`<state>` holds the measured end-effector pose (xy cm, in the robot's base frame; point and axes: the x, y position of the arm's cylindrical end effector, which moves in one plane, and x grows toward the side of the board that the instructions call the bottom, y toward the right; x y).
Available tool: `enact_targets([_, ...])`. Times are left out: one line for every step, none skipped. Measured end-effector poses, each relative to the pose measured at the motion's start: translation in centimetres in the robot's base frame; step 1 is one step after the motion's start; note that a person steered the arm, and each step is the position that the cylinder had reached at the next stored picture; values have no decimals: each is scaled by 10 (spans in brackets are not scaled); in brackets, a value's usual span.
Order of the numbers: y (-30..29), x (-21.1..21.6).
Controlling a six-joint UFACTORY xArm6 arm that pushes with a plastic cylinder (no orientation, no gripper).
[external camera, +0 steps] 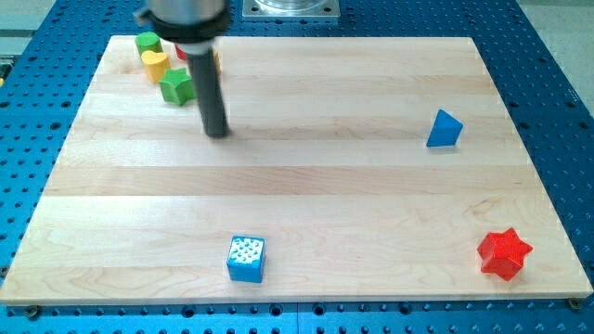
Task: Move the blue cube to the left
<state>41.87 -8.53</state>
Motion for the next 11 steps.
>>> enact_targets([43, 110])
enact_targets([95, 117])
enact_targets([74, 165])
enact_targets([68, 182])
enact_targets([40, 199])
enact_targets([14, 163])
enact_targets([9, 79])
enact_targets([-4, 109])
enact_targets([-2, 142])
enact_targets([0, 166])
enact_targets([6, 191])
